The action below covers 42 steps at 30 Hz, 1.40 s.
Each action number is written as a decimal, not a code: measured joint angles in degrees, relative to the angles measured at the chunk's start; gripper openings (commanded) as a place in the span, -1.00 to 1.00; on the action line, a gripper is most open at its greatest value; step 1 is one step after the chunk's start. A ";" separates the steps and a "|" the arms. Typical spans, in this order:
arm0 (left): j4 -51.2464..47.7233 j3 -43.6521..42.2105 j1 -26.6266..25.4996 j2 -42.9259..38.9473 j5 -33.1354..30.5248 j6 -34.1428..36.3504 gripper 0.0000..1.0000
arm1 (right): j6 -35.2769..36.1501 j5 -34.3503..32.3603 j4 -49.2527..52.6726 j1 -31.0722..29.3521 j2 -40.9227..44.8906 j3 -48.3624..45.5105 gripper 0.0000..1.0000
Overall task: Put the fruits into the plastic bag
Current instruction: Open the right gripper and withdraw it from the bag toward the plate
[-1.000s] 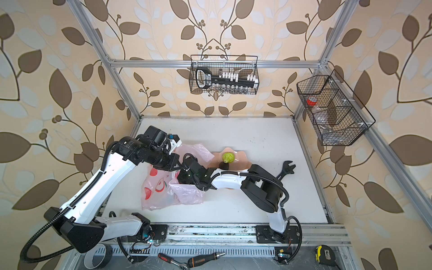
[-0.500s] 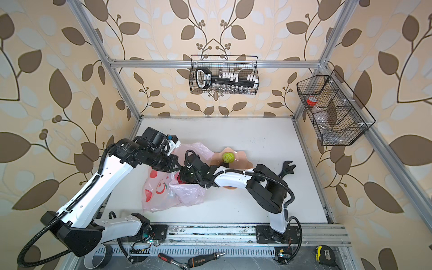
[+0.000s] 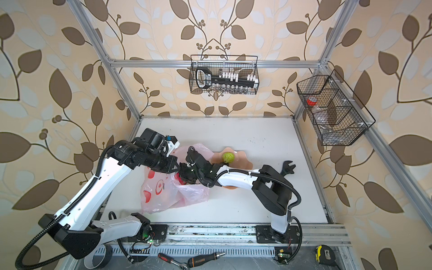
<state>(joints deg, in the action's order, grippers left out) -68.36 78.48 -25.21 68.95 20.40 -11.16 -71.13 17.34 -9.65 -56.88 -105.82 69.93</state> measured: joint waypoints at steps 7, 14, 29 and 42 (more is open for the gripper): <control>0.57 -0.33 -0.11 -0.48 0.17 -0.26 -1.00 | 0.66 0.74 1.86 0.57 1.22 -0.46 1.00; 3.10 -0.35 -1.14 -1.31 3.23 -0.59 -1.00 | 4.24 -2.73 10.32 1.57 6.60 -1.90 1.00; 1.90 -1.95 -0.96 -1.49 1.40 -0.57 -1.00 | 9.94 -15.26 20.90 5.31 21.14 -6.03 1.00; 1.90 -1.97 -0.96 -1.49 1.62 -0.55 -1.00 | 19.67 -24.41 32.24 12.50 31.54 -9.42 0.93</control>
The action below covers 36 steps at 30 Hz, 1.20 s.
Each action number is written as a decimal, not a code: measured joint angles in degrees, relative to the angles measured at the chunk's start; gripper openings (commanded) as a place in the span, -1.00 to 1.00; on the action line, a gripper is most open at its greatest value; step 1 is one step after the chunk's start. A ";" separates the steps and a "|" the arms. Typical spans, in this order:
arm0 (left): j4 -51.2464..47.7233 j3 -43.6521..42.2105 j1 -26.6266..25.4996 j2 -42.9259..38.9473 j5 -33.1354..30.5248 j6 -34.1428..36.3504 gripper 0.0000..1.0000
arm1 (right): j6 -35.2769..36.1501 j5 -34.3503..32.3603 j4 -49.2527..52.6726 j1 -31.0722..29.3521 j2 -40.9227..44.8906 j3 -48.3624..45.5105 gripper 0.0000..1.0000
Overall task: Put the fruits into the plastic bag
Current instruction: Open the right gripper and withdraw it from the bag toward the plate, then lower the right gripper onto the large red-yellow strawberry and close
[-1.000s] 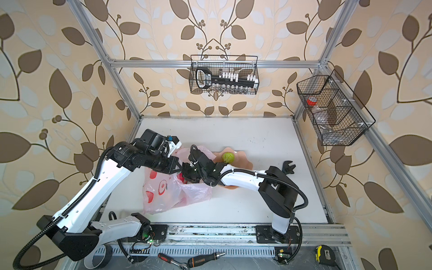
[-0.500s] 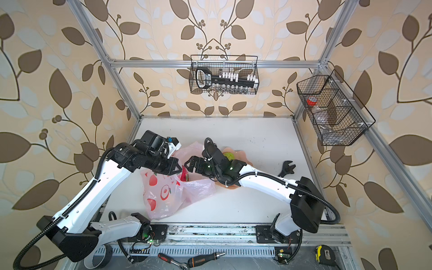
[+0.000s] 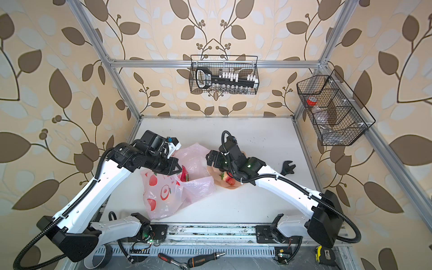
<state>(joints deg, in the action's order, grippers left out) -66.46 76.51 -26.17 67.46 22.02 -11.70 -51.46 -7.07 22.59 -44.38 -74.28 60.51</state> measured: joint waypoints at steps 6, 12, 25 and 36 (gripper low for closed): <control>0.00 0.00 0.00 0.00 0.00 0.02 -1.00 | 6.54 0.00 5.44 3.58 0.72 -1.40 0.79; 0.00 0.00 0.00 0.00 0.02 0.04 -1.00 | 13.27 0.92 8.92 4.00 -3.26 -2.19 0.65; -0.31 0.00 0.00 0.00 0.04 0.04 -1.00 | 21.14 1.29 10.73 4.02 -11.30 -3.91 0.53; -0.92 0.00 0.00 0.00 0.04 0.04 -1.00 | 24.39 1.73 9.25 4.39 -17.38 -3.98 0.49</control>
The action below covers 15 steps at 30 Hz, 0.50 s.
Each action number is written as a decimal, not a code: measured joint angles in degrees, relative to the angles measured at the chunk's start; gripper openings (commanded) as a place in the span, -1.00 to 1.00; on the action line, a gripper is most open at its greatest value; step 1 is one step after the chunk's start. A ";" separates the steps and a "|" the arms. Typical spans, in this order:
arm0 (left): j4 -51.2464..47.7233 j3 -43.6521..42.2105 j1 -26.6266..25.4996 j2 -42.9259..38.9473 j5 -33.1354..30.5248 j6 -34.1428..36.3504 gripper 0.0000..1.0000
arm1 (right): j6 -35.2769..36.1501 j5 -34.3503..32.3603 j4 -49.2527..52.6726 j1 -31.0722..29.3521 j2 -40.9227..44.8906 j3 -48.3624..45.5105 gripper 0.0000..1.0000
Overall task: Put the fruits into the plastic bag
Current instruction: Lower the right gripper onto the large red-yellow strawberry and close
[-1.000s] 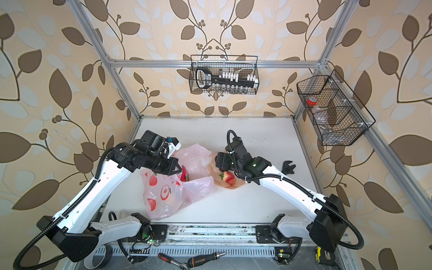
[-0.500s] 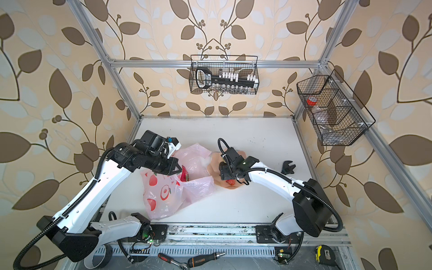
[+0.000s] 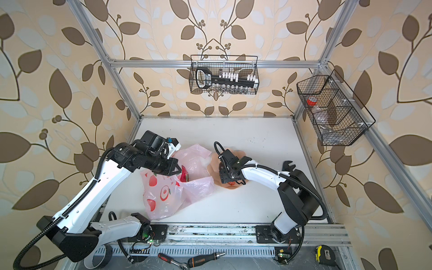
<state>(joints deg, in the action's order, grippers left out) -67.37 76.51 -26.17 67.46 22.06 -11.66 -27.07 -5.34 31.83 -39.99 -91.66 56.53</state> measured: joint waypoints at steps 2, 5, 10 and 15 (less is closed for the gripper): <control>-0.07 0.00 0.00 0.00 0.00 0.00 -1.00 | 0.39 0.00 -0.28 0.04 -1.03 0.00 0.49; -0.09 0.00 0.00 0.00 0.00 0.00 -1.00 | 0.87 0.00 -0.68 0.13 -2.14 0.00 0.48; -0.09 0.00 0.00 0.00 0.00 -0.02 -1.00 | 1.64 -0.02 -1.73 0.39 -3.69 0.00 0.45; -0.09 0.00 0.00 0.00 0.00 -0.02 -1.00 | 2.36 -0.02 -3.13 0.68 -4.22 0.09 0.36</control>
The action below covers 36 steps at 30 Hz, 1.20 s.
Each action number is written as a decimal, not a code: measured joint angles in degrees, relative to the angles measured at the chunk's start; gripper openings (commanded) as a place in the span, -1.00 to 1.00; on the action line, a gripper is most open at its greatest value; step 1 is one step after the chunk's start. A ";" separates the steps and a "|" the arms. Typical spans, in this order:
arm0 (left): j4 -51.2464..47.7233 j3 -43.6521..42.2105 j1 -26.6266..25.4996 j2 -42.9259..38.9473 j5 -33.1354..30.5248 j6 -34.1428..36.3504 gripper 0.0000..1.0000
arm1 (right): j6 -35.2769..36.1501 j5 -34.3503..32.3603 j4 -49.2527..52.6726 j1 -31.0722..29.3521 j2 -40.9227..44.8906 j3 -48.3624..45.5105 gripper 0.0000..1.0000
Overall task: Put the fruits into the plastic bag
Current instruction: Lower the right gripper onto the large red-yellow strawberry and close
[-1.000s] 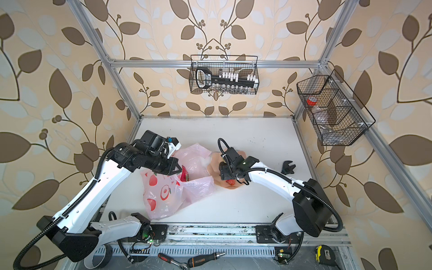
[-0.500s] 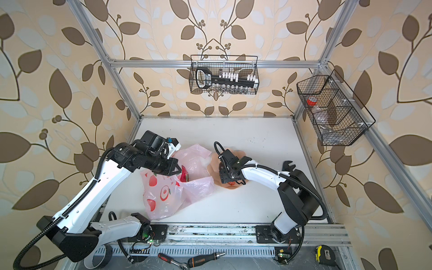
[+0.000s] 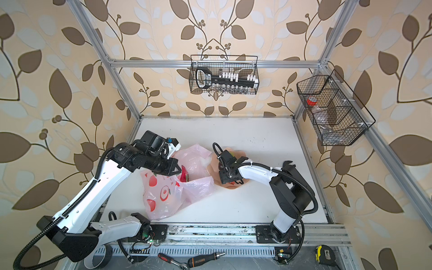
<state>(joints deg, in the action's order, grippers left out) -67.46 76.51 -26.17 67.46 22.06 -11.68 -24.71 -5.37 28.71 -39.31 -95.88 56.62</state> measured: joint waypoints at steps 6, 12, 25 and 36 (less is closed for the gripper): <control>0.00 0.00 0.00 0.00 0.00 0.00 -1.00 | 0.85 -0.02 -0.90 0.35 -0.52 0.50 0.25; 0.00 0.00 0.00 0.00 0.00 0.00 -1.00 | 1.25 -0.20 -1.33 0.48 -0.42 0.50 0.14; 0.04 0.00 0.00 0.37 0.00 0.24 -1.00 | 1.11 -0.20 0.09 0.81 7.15 -0.33 0.00; 0.13 0.00 0.00 1.18 0.02 0.74 -1.00 | -0.13 0.81 1.27 3.02 13.55 -0.92 -0.04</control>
<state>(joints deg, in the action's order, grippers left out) -67.33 76.51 -26.17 68.64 22.09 -10.94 -24.84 -4.56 29.98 -36.29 -82.32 55.70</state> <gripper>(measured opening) 0.046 0.506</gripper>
